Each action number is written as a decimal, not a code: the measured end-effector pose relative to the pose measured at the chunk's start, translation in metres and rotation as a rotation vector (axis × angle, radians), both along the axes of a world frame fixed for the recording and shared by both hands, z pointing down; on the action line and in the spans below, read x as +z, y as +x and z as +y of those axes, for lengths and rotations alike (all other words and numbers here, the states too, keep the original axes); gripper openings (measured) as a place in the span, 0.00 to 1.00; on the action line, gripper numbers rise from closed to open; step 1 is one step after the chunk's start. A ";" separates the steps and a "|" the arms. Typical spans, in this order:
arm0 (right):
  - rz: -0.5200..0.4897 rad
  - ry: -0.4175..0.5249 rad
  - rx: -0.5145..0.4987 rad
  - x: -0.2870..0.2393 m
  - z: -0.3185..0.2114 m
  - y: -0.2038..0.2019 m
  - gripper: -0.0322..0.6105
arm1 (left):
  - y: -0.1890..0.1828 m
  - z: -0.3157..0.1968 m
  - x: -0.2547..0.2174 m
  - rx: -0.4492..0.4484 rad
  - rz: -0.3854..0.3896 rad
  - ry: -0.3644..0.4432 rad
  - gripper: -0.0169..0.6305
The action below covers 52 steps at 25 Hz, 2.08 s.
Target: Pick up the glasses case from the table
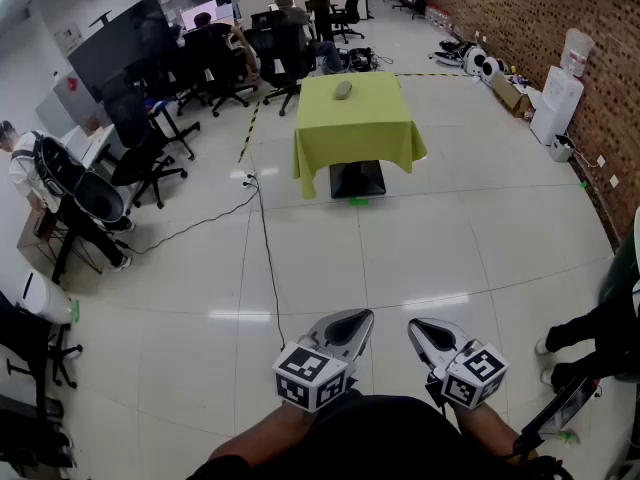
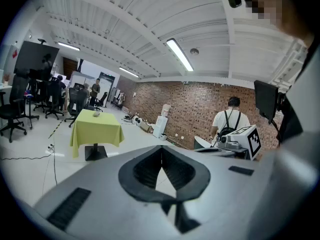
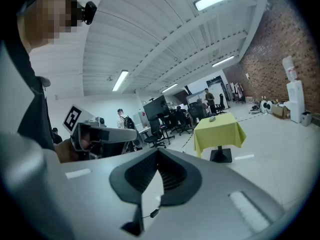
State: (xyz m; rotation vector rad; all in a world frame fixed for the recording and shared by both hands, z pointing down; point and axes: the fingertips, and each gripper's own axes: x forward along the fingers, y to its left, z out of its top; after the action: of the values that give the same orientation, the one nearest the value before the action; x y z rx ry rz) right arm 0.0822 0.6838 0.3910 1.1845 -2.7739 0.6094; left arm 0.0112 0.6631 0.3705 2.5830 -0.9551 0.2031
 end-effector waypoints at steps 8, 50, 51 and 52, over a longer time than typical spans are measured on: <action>0.000 -0.004 0.016 0.005 0.002 0.004 0.05 | 0.005 0.001 -0.003 0.022 0.002 0.008 0.04; 0.012 -0.016 0.008 0.014 -0.030 -0.046 0.05 | -0.044 -0.029 0.011 0.020 0.029 -0.006 0.04; 0.015 -0.018 0.008 0.015 -0.032 -0.049 0.05 | -0.047 -0.032 0.012 0.022 0.031 -0.007 0.04; 0.018 -0.021 0.008 0.015 -0.035 -0.052 0.05 | -0.049 -0.034 0.013 0.027 0.032 -0.011 0.04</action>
State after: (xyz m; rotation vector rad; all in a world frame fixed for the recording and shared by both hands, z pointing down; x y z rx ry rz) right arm 0.0305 0.6491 0.4062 1.1916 -2.7430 0.6238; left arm -0.0374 0.6287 0.3832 2.5825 -0.9057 0.1732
